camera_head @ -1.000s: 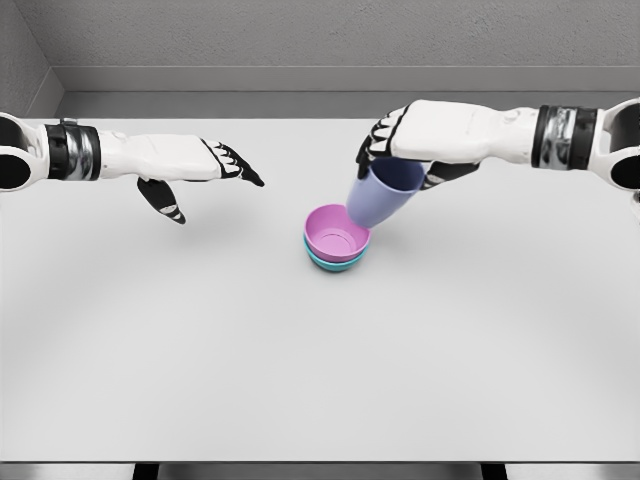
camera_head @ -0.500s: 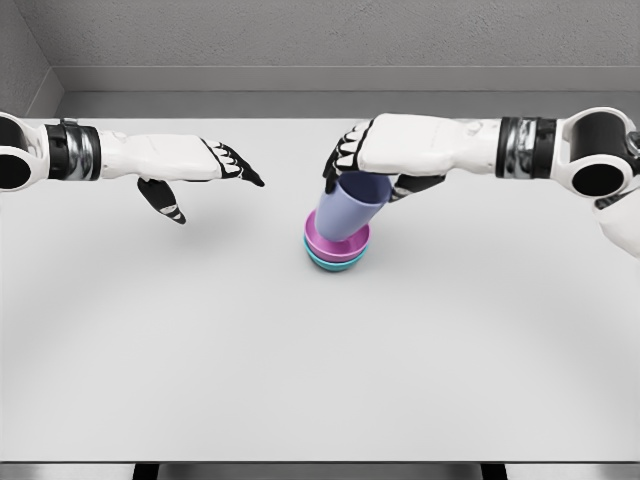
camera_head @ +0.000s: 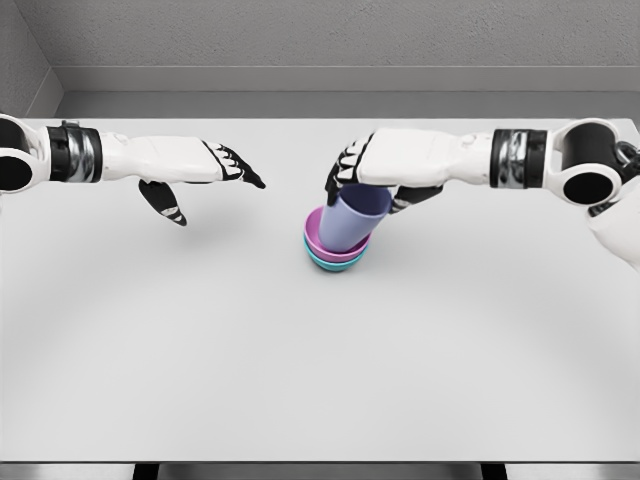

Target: Stacking bowl and cup with both arms

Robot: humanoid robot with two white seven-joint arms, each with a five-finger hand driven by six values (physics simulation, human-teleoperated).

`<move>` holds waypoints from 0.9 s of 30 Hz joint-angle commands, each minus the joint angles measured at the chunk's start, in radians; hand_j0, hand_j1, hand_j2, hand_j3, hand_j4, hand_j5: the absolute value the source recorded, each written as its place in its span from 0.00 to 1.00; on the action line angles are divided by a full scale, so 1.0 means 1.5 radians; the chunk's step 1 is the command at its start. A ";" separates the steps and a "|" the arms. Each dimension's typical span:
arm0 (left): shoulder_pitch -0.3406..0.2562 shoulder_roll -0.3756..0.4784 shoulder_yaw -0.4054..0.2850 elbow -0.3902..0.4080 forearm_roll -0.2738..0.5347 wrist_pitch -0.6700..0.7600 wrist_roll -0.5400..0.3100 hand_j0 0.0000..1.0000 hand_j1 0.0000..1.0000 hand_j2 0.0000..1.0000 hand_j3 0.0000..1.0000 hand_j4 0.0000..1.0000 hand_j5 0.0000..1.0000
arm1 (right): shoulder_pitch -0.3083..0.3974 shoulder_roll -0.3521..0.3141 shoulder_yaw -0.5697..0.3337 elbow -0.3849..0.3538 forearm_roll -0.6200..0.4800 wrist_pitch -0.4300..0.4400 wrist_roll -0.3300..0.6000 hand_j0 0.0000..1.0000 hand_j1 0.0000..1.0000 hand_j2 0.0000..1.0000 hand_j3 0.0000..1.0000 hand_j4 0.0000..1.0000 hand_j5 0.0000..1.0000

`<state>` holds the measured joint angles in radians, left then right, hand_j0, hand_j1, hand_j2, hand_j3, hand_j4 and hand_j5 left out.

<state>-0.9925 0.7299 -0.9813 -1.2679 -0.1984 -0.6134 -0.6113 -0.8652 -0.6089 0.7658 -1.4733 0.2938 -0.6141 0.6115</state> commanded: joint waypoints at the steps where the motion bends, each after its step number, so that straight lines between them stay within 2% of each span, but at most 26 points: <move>1: 0.000 0.000 0.001 0.000 0.003 0.002 0.000 1.00 1.00 1.00 1.00 1.00 1.00 | 0.000 -0.001 0.004 0.001 -0.004 0.002 0.000 0.64 0.64 0.64 0.64 0.64 0.64; 9: 0.000 0.001 0.001 0.000 0.003 0.002 0.000 1.00 1.00 1.00 1.00 1.00 1.00 | -0.001 0.020 0.005 0.022 -0.001 0.002 0.000 0.64 0.64 0.64 0.64 0.64 0.64; 21: 0.000 0.001 0.001 0.000 0.004 0.002 0.000 1.00 1.00 1.00 1.00 1.00 1.00 | -0.001 0.020 0.005 0.025 0.001 0.002 0.000 0.64 0.64 0.64 0.64 0.64 0.64; 22: 0.000 0.001 0.001 0.000 0.004 0.002 0.000 1.00 1.00 1.00 1.00 1.00 1.00 | -0.001 0.020 0.005 0.025 0.001 0.002 0.000 0.66 0.66 0.66 0.66 0.66 0.66; 23: 0.000 0.001 0.001 0.000 0.003 0.002 0.000 1.00 1.00 1.00 1.00 1.00 1.00 | -0.001 0.020 0.005 0.025 0.006 0.002 0.000 0.72 0.72 0.72 0.72 0.72 0.72; 24: 0.000 0.001 0.001 0.000 0.004 0.002 0.000 1.00 1.00 1.00 1.00 1.00 1.00 | -0.002 0.020 0.005 0.025 0.022 0.002 0.000 1.00 1.00 1.00 1.00 1.00 1.00; 27: 0.000 0.001 0.001 0.000 0.004 0.002 0.000 1.00 1.00 1.00 1.00 1.00 1.00 | -0.002 0.020 0.004 0.024 0.026 0.002 0.000 1.00 1.00 1.00 1.00 1.00 1.00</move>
<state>-0.9925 0.7312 -0.9813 -1.2686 -0.1975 -0.6134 -0.6113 -0.8682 -0.5777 0.7728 -1.4364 0.3301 -0.6138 0.6114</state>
